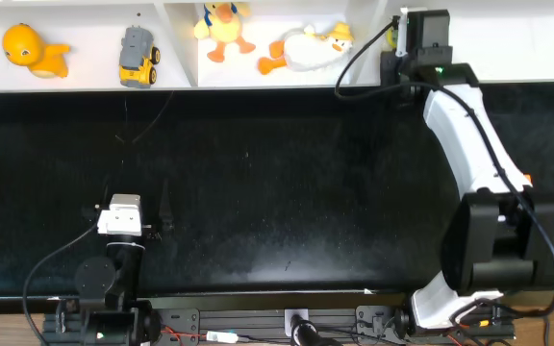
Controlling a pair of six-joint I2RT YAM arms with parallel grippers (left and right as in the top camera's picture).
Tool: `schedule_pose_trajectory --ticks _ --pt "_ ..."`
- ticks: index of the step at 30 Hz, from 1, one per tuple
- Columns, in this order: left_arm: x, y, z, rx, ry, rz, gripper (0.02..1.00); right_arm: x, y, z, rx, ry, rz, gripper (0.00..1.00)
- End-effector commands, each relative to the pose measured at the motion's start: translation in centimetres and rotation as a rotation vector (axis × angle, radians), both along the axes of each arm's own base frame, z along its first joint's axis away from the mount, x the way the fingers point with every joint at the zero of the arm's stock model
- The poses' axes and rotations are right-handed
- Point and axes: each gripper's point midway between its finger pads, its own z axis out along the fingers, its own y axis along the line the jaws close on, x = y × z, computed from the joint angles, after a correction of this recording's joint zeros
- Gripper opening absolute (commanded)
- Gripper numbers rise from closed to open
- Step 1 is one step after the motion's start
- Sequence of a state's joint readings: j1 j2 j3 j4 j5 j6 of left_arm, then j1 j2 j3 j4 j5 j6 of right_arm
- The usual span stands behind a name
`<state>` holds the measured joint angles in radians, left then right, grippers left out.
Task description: Store Toys
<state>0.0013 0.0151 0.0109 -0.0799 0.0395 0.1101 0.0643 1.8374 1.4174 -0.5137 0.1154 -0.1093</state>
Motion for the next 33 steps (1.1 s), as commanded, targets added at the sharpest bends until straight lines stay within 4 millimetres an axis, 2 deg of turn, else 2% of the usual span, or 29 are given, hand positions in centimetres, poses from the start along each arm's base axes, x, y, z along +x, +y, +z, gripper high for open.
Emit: schedule_pose_trajectory --ticks 1,4,6,8,10,12,14,17,20,26,30,33 --pt "0.0 0.0 0.1 -0.010 -0.006 0.003 0.998 1.9 1.5 0.8 0.010 -0.061 0.033 0.073" --pt "0.0 0.0 0.1 -0.010 -0.006 0.003 0.998 2.1 1.7 1.0 0.011 -0.074 0.036 0.191" --pt "0.0 0.0 0.1 -0.010 -0.006 0.003 0.998 1.9 1.7 0.7 0.012 -0.061 0.036 0.312" --pt "0.0 0.0 0.1 -0.010 -0.006 0.003 0.998 1.4 1.7 0.8 0.011 -0.045 0.037 0.343" --pt "0.0 0.0 0.1 -0.010 -0.006 0.003 0.996 0.7 1.5 1.4 0.002 -0.039 0.031 0.435" --pt "0.0 0.0 0.1 -0.010 -0.006 0.003 0.998 0.0 1.0 2.6 -0.014 -0.053 0.016 0.682" --pt "0.0 0.0 0.1 -0.010 -0.006 0.003 0.998 -1.2 0.5 4.1 -0.031 -0.072 -0.001 0.972" --pt "0.0 0.0 0.1 -0.010 -0.006 0.003 0.998 -4.4 -0.2 6.3 -0.043 -0.102 -0.016 0.998" --pt "0.0 0.0 0.1 -0.010 -0.006 0.003 0.998 -9.4 -0.6 7.6 -0.040 -0.130 -0.016 0.993" --pt "0.0 0.0 0.1 -0.010 -0.006 0.003 0.998 -18.3 -1.4 8.3 -0.037 -0.154 -0.016 0.998" --pt "0.0 0.0 0.1 -0.010 -0.006 0.003 0.998 -22.6 -1.8 8.4 -0.038 -0.133 -0.016 0.996" --pt "0.0 0.0 0.1 -0.010 -0.006 0.003 0.998 -24.8 -2.0 8.4 -0.041 -0.113 -0.015 0.996"
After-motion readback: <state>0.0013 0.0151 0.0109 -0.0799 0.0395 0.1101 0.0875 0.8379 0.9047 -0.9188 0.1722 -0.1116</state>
